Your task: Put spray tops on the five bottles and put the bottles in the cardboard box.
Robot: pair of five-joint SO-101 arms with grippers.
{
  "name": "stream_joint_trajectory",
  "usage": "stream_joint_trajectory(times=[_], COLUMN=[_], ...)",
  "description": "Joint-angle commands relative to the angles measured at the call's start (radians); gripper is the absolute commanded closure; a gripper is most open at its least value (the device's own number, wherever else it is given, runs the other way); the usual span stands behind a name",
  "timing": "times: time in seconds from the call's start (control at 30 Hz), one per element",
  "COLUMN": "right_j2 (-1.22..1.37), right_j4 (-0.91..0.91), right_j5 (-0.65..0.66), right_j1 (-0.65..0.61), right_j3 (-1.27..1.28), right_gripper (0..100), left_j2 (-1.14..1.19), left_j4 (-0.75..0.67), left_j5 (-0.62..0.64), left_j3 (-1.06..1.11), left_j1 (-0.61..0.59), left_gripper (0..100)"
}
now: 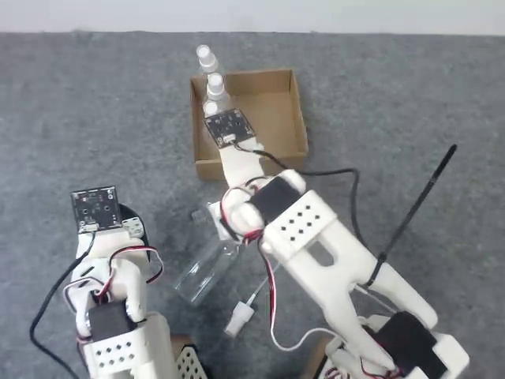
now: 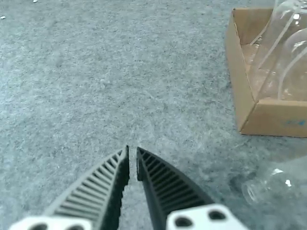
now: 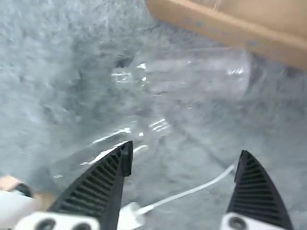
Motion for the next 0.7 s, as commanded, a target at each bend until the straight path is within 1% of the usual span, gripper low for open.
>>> stream_joint_trajectory(times=[0.0,0.17,0.33,0.5,0.67], right_j2=[-0.061,-0.061,-0.059,-0.044,0.053], right_j4=[-0.001,-0.001,-0.001,-0.024,-0.185], right_j5=[-0.15,-0.255,-0.416,-0.479,-0.496], right_j1=[-0.053,-0.099,-0.156,-0.197,-0.209], right_j3=[-0.057,-0.057,-0.055,-0.031,0.061], right_gripper=[71.7,71.7,71.7,71.7,71.8], left_j2=[-0.017,-0.017,-0.017,-0.017,-0.017], left_j4=[-0.04,-0.04,-0.04,-0.04,-0.04], left_j5=[-0.002,-0.002,-0.002,-0.002,-0.002], left_j3=[-0.019,-0.019,-0.019,-0.019,-0.019], left_j1=[-0.005,-0.005,-0.005,-0.005,-0.005], left_gripper=[97,97,97,97,97])
